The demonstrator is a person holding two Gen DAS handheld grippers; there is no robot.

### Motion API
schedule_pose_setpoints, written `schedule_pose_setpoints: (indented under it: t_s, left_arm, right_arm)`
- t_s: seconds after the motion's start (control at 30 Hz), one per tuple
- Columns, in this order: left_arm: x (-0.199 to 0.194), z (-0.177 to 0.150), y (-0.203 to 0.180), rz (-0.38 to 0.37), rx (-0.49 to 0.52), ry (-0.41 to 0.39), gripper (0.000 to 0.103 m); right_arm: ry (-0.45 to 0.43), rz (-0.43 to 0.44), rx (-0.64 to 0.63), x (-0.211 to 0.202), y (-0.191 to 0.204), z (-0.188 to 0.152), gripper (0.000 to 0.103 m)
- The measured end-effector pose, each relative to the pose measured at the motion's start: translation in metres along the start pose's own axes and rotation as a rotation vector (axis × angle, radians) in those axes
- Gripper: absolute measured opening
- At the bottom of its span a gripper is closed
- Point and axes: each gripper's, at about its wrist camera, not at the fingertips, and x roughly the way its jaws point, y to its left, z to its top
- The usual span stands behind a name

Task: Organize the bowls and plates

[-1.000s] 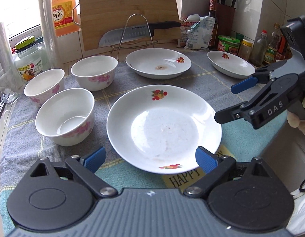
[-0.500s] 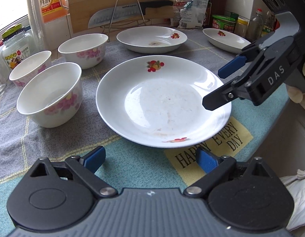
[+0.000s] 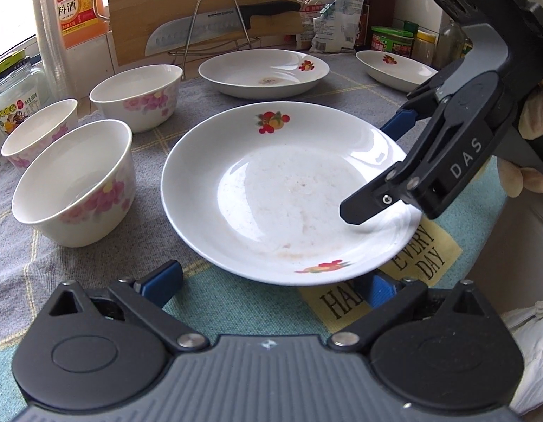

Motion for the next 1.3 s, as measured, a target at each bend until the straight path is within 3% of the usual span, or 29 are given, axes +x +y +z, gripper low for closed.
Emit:
schedule_pose_setpoints:
  t_s: [0.13, 0.3, 0.5, 0.93, 1.3]
  left_arm:
    - [0.000, 0.000, 0.001, -0.009, 0.010, -0.006, 0.103]
    - [0.000, -0.002, 0.002, -0.020, 0.023, -0.032, 0.103]
    - [0.000, -0.004, 0.004, -0.044, 0.053, -0.059, 0.103]
    - [0.002, -0.003, 0.006, -0.091, 0.152, -0.102, 0.103]
    - [0.002, -0.002, 0.007, -0.113, 0.170, -0.109, 0.103]
  right_arm:
    - [0.029, -0.036, -0.072, 0.004, 0.007, 0.000, 0.103]
    - [0.037, -0.034, -0.046, 0.004, 0.005, 0.004, 0.103]
    - [0.012, 0.070, 0.006, -0.001, -0.006, 0.019, 0.103]
    - [0.041, 0.169, 0.033, 0.013, -0.023, 0.046, 0.103]
    - [0.080, 0.237, 0.054, 0.020, -0.030, 0.058, 0.103]
